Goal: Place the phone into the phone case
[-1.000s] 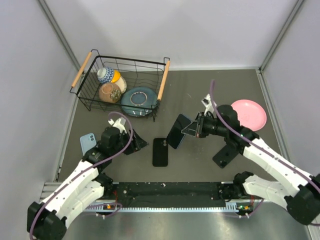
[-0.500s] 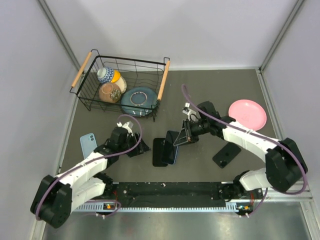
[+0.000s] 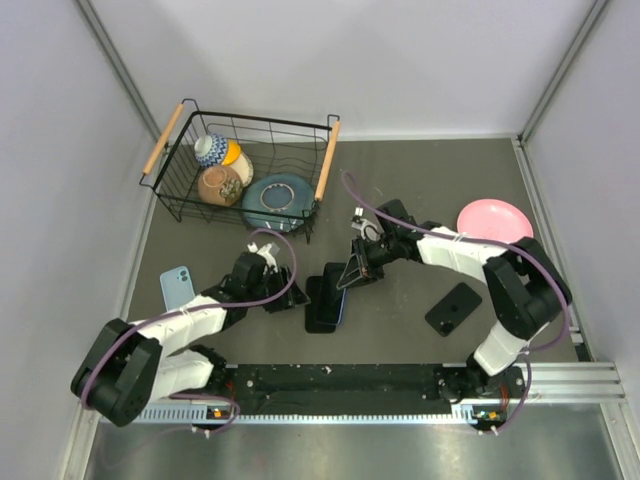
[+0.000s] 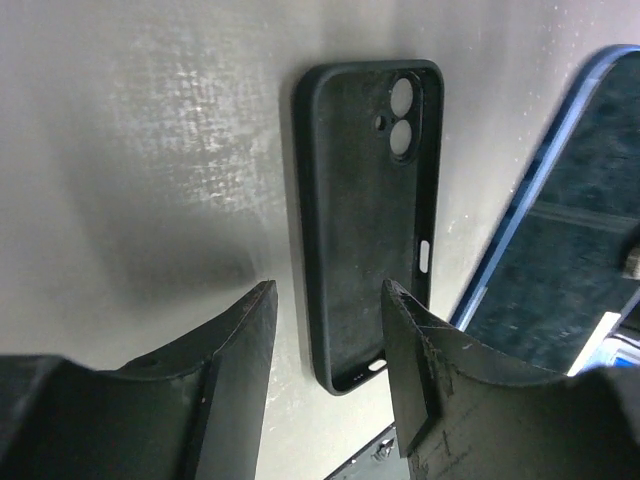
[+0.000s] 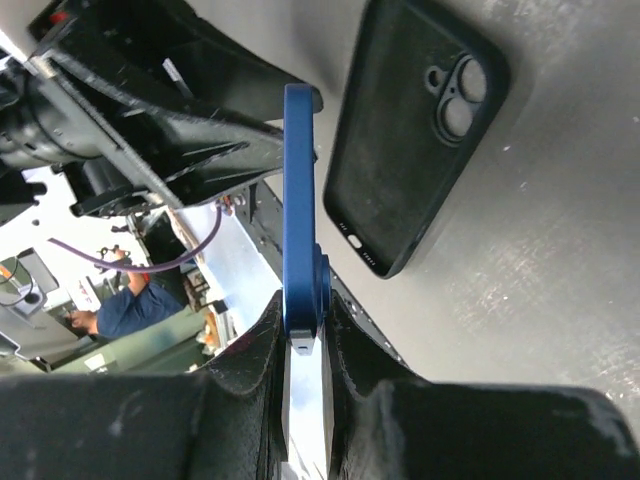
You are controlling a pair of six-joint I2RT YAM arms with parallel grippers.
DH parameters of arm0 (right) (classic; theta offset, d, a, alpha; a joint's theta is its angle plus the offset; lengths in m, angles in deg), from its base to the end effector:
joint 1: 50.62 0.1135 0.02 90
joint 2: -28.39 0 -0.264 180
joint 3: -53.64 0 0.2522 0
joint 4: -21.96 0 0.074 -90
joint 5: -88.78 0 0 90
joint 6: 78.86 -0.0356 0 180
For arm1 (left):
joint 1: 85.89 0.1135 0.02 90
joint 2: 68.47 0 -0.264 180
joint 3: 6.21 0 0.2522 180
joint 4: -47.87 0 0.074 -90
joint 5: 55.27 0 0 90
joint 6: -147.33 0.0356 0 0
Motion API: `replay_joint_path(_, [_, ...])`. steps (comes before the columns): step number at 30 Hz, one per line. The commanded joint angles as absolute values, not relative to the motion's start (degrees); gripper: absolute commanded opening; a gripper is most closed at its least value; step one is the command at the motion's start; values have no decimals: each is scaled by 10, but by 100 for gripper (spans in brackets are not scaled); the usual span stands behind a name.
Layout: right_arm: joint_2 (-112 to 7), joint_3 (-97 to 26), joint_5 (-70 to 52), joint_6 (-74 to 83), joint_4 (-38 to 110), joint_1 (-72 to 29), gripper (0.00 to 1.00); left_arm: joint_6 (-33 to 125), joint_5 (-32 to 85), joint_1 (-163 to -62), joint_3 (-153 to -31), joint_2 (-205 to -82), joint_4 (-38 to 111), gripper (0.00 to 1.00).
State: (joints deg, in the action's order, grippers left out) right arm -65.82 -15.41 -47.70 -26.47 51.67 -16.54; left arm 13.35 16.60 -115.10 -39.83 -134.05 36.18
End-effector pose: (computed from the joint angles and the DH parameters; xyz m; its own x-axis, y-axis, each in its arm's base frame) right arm 0.2542 0.2031 0.1890 -0.9830 -0.1577 -0.0939 -0.1661 0.5463 0.8210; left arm 0.1717 -0.1087 0.1460 -0.8921 -0.2573 -0.3715 0.0568 0.7517 -0.6570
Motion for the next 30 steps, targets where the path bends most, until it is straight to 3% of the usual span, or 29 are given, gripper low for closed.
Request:
replay_joint_path(1, [-685, -187, -509, -263, 493, -167, 6, 136, 148, -1161, -389, -1354, 431, 51])
replay_joint_path(7, [-721, -185, -503, -255, 492, -155, 7, 123, 122, -1173, -375, -1380, 492, 49])
replay_joint_path(22, [-758, -202, -427, -251, 493, -153, 29, 119, 138, -1217, -383, -1376, 501, 48])
replay_joint_path(27, [-742, -196, -405, -254, 492, -153, 29, 114, 179, -1217, -385, -1344, 453, 51])
replay_joint_path(30, [-734, -188, -395, -257, 484, -152, 24, 108, 207, -1216, -387, -1328, 420, 49])
